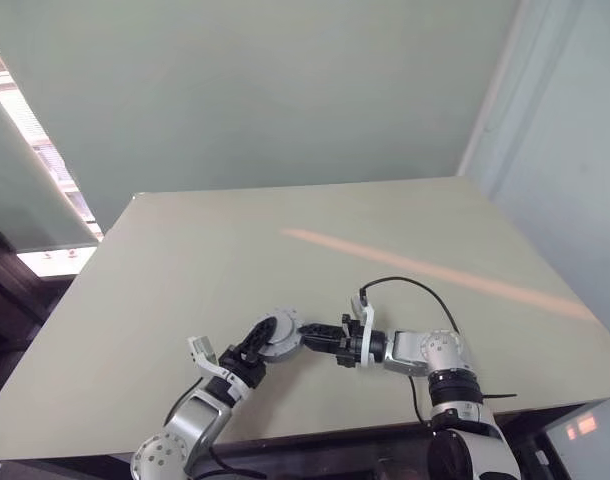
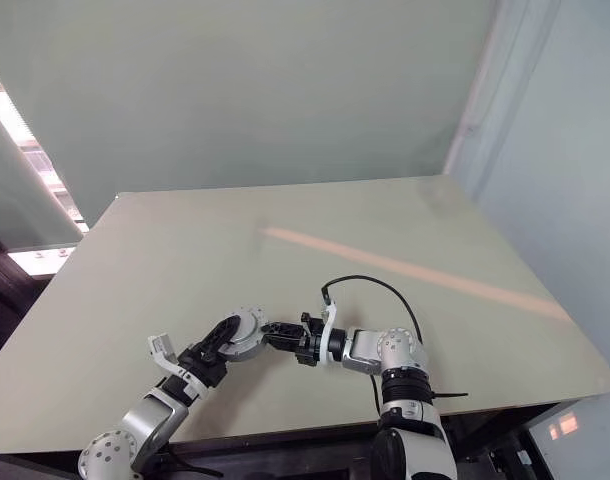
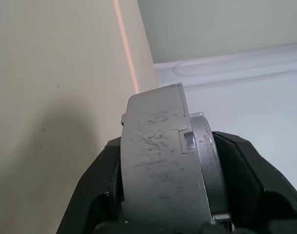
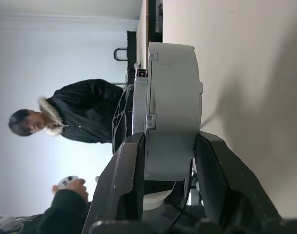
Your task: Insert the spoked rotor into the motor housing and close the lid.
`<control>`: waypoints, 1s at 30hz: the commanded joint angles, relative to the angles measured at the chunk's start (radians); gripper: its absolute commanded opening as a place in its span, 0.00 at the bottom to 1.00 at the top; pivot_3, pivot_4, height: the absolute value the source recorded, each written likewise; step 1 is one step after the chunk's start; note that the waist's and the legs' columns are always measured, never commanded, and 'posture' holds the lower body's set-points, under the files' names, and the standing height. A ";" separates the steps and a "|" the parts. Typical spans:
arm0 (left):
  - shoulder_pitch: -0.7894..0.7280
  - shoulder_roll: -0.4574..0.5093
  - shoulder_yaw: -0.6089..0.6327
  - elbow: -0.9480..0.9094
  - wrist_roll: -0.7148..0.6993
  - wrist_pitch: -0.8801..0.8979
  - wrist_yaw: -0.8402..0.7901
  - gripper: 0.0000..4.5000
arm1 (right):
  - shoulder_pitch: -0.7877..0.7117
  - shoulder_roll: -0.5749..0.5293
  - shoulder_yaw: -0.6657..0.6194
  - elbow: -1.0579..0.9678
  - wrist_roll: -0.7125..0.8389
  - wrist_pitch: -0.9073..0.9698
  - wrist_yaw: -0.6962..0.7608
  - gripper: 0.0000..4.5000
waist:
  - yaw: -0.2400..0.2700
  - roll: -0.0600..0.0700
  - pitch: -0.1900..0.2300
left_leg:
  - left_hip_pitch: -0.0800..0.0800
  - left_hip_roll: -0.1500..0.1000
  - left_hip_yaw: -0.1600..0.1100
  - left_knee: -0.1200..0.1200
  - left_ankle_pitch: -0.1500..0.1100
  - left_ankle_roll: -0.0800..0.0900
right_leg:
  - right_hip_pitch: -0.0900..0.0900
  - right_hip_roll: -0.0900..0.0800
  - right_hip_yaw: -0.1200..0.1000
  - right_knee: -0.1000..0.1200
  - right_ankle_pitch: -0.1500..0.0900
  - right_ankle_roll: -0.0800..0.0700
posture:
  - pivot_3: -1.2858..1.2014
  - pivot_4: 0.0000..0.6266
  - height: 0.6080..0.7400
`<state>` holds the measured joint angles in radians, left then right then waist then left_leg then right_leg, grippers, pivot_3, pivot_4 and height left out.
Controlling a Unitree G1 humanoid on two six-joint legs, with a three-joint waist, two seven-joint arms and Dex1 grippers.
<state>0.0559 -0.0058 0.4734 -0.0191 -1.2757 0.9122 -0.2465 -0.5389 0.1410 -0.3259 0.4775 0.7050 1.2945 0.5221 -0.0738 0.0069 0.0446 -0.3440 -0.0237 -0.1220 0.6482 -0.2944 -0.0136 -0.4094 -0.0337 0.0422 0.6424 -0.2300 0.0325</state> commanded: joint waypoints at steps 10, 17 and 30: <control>-0.029 -0.029 -0.009 -0.014 -0.030 -0.078 -0.014 0.45 | -0.015 0.016 0.010 -0.053 0.040 -0.108 -0.002 1.00 | 0.002 0.000 0.000 | 0.000 0.000 0.000 0.001 0.000 0.000 | 0.000 0.000 0.000 0.000 0.000 0.000 | 0.52 0.00 1.00; -0.066 -0.026 0.053 -0.055 -0.001 -0.248 0.001 0.45 | 0.074 -0.061 0.235 -0.173 -0.152 -0.447 0.089 1.00 | 0.002 0.000 0.000 | 0.000 0.000 0.000 0.001 0.000 0.000 | 0.000 0.000 0.000 0.000 0.000 0.000 | 0.52 0.00 1.00; -0.175 0.100 0.045 0.111 0.307 -0.523 0.005 0.45 | 0.207 -0.242 0.572 -0.302 -0.472 -1.031 0.267 1.00 | 0.007 -0.004 -0.001 | 0.000 0.000 0.001 0.004 0.003 -0.005 | 0.002 0.000 0.000 0.000 0.001 0.000 | 0.52 0.00 1.00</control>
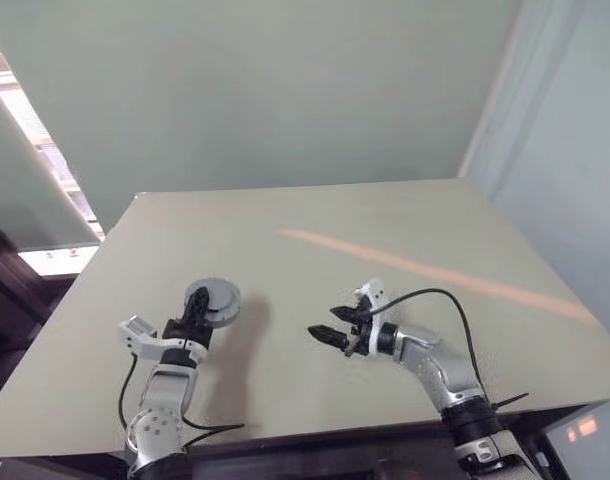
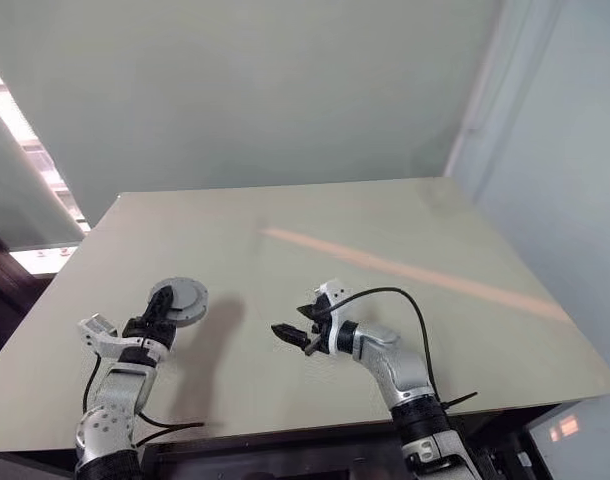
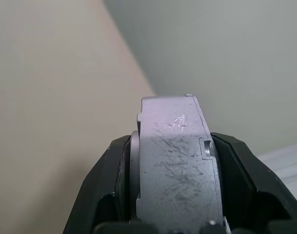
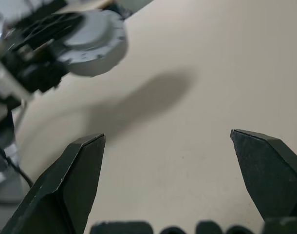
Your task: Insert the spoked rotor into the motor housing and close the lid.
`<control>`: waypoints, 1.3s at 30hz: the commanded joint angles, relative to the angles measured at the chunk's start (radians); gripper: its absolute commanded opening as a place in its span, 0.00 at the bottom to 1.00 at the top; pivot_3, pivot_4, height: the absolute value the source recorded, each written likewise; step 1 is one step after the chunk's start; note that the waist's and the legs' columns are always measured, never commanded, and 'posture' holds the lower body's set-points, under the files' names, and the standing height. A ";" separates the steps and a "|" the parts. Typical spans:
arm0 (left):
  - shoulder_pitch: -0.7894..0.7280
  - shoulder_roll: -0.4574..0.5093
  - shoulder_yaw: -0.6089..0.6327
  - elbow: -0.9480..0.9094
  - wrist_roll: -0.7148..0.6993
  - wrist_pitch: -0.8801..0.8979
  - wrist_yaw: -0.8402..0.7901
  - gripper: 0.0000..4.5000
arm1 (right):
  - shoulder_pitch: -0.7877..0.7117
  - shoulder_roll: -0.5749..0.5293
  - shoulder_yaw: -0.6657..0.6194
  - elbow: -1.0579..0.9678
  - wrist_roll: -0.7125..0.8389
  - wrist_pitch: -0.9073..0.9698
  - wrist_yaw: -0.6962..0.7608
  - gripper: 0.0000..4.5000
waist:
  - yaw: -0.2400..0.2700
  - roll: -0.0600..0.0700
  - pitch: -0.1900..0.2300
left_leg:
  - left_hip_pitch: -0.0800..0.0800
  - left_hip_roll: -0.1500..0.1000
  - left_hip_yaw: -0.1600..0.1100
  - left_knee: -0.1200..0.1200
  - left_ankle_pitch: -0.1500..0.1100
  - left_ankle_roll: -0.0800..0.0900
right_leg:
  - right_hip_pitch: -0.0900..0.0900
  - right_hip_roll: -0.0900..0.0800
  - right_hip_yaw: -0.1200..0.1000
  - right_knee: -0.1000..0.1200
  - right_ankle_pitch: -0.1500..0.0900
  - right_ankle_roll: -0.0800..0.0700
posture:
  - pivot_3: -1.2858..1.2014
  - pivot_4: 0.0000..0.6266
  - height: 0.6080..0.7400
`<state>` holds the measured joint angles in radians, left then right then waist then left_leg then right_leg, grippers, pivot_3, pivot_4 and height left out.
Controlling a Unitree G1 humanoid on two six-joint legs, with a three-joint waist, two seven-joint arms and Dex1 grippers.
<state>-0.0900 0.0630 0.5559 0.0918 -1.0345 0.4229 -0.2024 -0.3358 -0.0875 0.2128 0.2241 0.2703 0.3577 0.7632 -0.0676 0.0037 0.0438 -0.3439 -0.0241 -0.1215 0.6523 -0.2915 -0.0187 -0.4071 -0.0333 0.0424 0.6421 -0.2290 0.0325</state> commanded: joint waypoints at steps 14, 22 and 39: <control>-0.064 0.074 -0.084 0.121 0.259 -0.110 -0.092 0.45 | 0.023 -0.040 0.083 -0.040 -0.078 -0.182 0.053 1.00 | 0.019 -0.005 0.000 | 0.000 0.000 -0.001 0.002 -0.001 0.002 | 0.001 0.000 -0.001 0.001 0.001 -0.001 | 0.52 0.00 1.00; -0.076 0.097 -0.107 0.221 0.405 -0.193 -0.061 0.45 | 0.027 -0.041 0.088 -0.045 -0.083 -0.178 0.050 1.00 | 0.018 -0.005 0.000 | 0.001 0.000 -0.001 0.005 -0.001 0.003 | 0.002 0.000 -0.001 0.002 0.003 0.000 | 0.52 0.00 1.00; -0.037 0.147 -0.137 0.259 0.592 -0.296 0.036 0.61 | 0.012 -0.041 0.088 -0.029 -0.089 -0.182 0.049 1.00 | 0.002 -0.005 0.000 | 0.020 0.007 0.002 0.005 -0.001 0.003 | 0.017 0.008 0.001 0.004 0.007 -0.002 | 0.52 0.00 1.00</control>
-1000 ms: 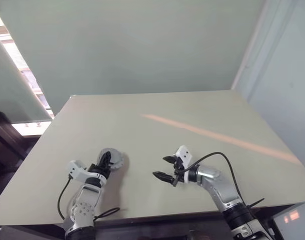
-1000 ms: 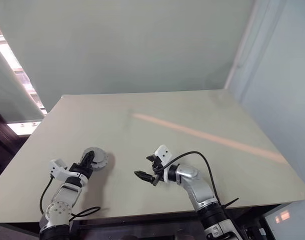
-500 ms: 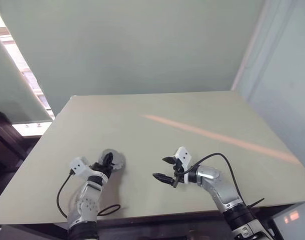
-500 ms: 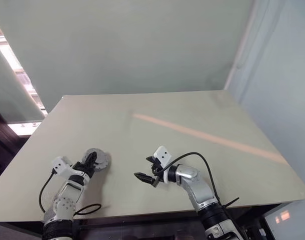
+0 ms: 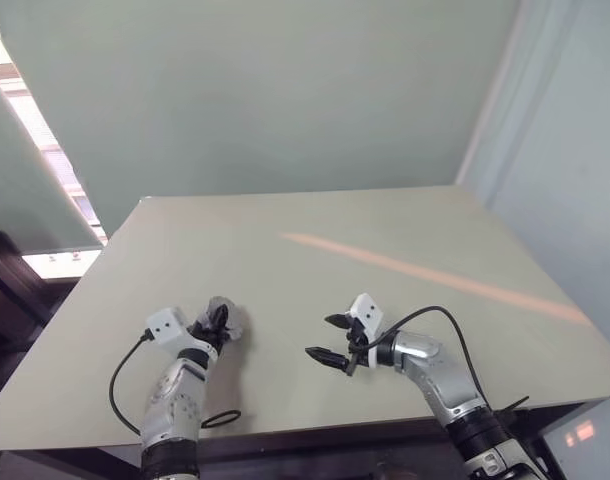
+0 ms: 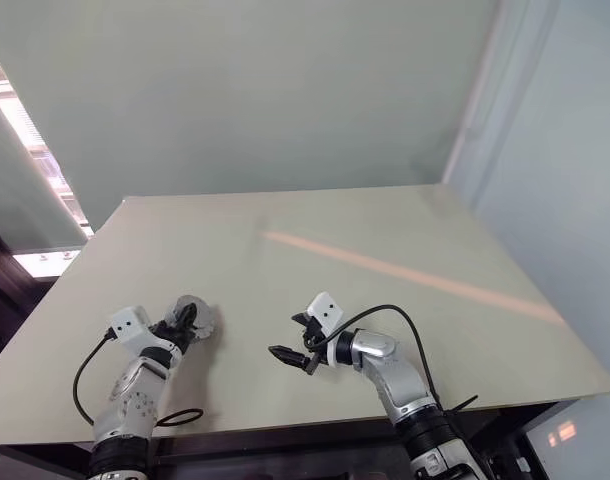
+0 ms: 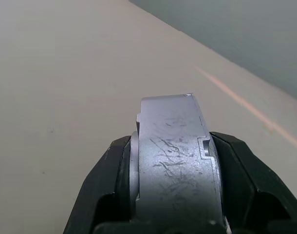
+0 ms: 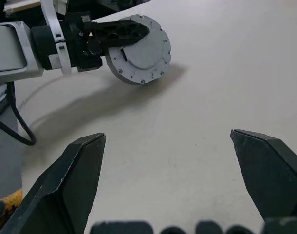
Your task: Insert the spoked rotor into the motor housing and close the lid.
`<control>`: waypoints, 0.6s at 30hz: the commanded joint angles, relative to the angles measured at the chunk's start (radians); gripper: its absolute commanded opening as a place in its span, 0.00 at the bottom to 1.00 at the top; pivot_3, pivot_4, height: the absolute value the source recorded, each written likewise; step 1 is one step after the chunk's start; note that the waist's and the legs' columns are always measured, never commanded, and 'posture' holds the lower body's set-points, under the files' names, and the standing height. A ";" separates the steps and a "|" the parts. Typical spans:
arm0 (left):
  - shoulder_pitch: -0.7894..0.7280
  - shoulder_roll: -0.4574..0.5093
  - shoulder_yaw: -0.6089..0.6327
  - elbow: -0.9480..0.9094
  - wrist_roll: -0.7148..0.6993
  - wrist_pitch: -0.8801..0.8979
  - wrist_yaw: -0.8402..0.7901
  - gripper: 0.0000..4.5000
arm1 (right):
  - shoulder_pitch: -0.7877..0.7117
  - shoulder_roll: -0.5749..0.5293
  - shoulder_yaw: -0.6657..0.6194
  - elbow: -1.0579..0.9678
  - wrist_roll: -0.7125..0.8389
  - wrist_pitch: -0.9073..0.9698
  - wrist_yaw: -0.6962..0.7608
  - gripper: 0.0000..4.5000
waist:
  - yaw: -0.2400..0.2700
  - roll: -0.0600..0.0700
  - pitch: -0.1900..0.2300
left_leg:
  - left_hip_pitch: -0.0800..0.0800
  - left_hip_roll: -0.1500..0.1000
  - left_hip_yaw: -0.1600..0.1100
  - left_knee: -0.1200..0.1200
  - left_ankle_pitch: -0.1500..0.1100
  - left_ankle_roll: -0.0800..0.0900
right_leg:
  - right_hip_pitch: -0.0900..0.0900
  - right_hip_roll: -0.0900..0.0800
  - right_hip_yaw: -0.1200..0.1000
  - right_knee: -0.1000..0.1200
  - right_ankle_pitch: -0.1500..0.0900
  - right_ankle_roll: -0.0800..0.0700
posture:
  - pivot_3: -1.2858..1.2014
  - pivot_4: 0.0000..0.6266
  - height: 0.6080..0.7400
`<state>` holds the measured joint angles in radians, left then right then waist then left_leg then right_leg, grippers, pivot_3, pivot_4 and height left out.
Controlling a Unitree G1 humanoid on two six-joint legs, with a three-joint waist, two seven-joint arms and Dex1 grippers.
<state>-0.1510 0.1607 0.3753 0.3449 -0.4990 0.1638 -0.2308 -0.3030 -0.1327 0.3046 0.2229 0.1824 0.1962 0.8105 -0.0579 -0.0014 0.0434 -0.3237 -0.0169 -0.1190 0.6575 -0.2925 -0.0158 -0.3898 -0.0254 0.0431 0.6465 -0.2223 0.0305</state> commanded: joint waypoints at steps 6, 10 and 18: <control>0.020 0.050 0.062 0.003 0.063 -0.043 0.098 0.99 | -0.034 0.009 -0.006 -0.010 -0.005 -0.026 0.003 1.00 | -0.004 0.000 0.001 | -0.003 0.006 -0.002 0.000 0.000 -0.001 | -0.002 0.006 -0.001 -0.001 0.000 0.000 | 0.52 0.00 1.00; 0.022 0.045 0.064 -0.007 0.072 -0.046 0.107 0.99 | -0.042 0.012 -0.006 -0.004 -0.007 -0.027 0.006 1.00 | 0.010 0.000 0.001 | -0.003 0.006 -0.001 0.000 0.000 -0.001 | -0.001 0.006 0.000 -0.002 0.000 0.000 | 0.52 0.00 1.00; 0.062 0.062 0.052 -0.120 0.121 -0.127 0.090 0.99 | -0.054 0.017 -0.018 0.013 -0.005 -0.033 -0.003 1.00 | 0.009 0.000 0.001 | -0.003 0.006 -0.001 -0.002 -0.001 -0.001 | -0.002 0.006 0.000 -0.003 0.000 0.000 | 0.52 0.00 1.00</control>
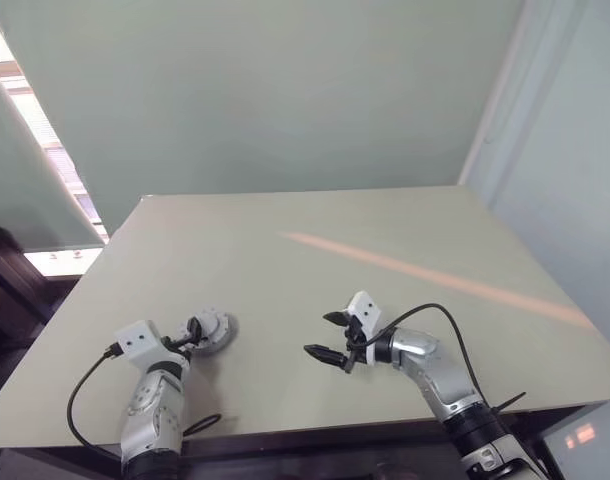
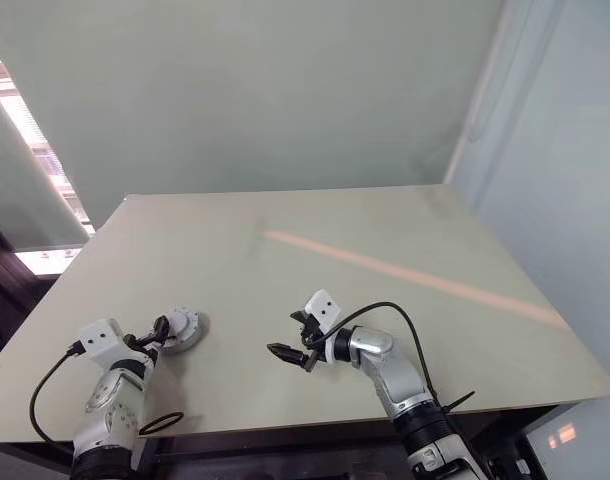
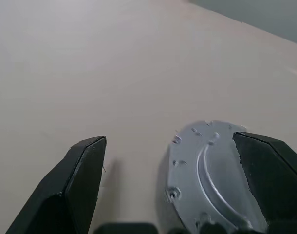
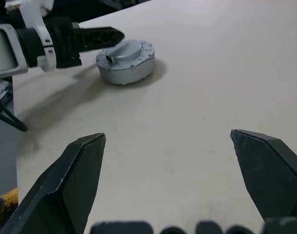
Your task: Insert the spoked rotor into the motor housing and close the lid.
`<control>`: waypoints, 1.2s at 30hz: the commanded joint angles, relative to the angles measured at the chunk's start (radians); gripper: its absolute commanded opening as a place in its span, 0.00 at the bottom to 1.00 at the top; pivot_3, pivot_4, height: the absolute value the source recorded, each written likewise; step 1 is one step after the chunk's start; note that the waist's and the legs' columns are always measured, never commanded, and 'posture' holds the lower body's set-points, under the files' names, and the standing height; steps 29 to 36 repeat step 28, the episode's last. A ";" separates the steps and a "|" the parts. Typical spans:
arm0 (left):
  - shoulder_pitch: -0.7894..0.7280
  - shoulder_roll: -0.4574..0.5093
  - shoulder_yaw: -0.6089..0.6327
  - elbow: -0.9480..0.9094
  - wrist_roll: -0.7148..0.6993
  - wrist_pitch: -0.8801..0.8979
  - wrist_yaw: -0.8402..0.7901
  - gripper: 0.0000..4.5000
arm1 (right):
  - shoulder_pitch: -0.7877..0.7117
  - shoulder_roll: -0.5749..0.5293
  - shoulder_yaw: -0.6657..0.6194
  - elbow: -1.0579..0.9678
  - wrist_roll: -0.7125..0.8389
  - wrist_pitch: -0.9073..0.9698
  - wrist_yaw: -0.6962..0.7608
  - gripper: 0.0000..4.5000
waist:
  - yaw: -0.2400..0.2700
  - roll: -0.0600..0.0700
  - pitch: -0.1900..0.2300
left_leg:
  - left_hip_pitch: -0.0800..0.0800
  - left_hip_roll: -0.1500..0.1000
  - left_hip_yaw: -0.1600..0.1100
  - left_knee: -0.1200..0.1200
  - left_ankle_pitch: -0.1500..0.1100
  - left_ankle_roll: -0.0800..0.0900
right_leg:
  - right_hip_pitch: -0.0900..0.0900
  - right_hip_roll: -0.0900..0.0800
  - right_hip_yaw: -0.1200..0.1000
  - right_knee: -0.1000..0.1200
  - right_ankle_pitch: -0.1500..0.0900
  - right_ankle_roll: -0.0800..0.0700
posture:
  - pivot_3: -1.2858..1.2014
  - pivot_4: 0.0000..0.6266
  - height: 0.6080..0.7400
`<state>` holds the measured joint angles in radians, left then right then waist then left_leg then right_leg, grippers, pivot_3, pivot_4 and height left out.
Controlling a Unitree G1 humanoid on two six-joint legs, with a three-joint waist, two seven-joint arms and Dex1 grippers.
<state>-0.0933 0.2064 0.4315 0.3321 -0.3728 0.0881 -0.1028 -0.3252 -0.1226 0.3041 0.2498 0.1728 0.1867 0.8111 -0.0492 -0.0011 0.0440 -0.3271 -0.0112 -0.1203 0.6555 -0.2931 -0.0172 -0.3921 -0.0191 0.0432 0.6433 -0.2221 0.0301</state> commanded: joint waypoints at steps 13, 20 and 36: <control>0.199 0.163 -0.254 -0.646 -0.041 0.189 -0.319 0.99 | 0.005 -0.064 -0.175 -0.092 0.057 0.022 -0.077 1.00 | -0.001 0.004 0.003 | 0.000 0.000 0.002 -0.003 0.000 0.000 | -0.001 0.000 0.002 -0.002 -0.001 -0.001 | 0.52 0.00 1.00; 0.249 0.172 -0.299 -0.688 -0.041 0.253 -0.349 0.99 | 0.086 -0.108 -0.223 -0.181 0.060 0.052 -0.122 1.00 | -0.001 0.004 0.003 | 0.000 0.002 0.004 -0.007 0.000 0.000 | -0.003 0.002 0.003 -0.002 -0.001 -0.002 | 0.52 0.00 1.00; 0.202 0.148 -0.331 -0.623 -0.010 0.250 -0.344 0.99 | 0.126 -0.130 -0.253 -0.211 0.065 0.069 -0.150 1.00 | 0.000 0.004 0.004 | 0.000 0.002 0.005 -0.006 0.000 0.000 | -0.002 0.002 0.004 -0.002 -0.003 -0.005 | 0.52 0.00 1.00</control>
